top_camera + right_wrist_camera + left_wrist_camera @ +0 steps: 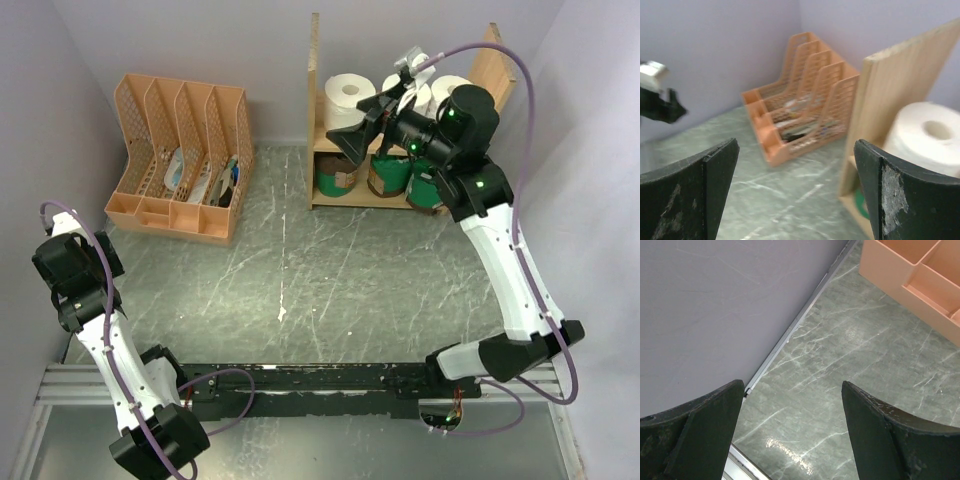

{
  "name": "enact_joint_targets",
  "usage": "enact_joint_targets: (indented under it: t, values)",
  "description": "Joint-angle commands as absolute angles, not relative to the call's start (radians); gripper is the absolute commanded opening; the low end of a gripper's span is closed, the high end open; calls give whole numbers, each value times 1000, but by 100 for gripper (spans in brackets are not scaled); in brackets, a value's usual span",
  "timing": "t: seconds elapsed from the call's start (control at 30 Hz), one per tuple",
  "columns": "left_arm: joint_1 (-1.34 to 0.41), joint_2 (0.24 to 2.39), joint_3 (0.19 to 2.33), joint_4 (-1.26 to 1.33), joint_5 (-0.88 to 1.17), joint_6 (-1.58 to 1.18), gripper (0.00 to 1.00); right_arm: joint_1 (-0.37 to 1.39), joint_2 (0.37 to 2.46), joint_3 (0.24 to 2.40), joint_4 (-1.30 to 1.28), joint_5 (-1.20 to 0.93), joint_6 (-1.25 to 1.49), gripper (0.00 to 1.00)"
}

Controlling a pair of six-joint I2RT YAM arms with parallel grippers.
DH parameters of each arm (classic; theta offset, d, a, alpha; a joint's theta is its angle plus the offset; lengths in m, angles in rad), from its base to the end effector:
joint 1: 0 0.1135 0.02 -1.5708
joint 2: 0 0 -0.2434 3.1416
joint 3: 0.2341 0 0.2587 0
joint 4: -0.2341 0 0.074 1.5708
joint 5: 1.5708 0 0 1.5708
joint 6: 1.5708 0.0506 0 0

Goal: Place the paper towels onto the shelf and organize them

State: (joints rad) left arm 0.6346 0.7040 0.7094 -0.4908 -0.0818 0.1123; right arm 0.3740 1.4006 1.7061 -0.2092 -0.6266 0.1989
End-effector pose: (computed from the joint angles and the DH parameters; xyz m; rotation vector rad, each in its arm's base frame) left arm 0.1553 0.1194 0.2744 -0.5919 2.0143 0.5418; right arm 0.2825 0.1428 0.4974 -0.6520 1.4207 0.9157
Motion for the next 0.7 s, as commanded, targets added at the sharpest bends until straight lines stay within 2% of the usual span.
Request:
enact_joint_targets:
  t: [0.0, 0.07, 0.17, 0.33, 0.43, 0.67]
  values:
    - [650, 693, 720, -474, -54, 122, 91, 430, 1398, 1828, -656, -268, -275, 100]
    - [649, 693, 720, -475, -56, 121, 91, 431, 1320, 1759, -664, -173, -301, 100]
    - [650, 691, 720, -474, -58, 120, 91, 427, 1236, 1743, -741, 55, -153, 100]
    - [649, 696, 721, -474, -55, 121, 91, 361, 1096, 1709, -744, 269, -53, 100]
    - [650, 704, 721, -476, -54, 121, 90, 311, 1062, 1659, -746, 245, -178, 100]
    - [649, 706, 722, -474, -61, 119, 90, 276, 1009, 1475, -663, 266, -243, 100]
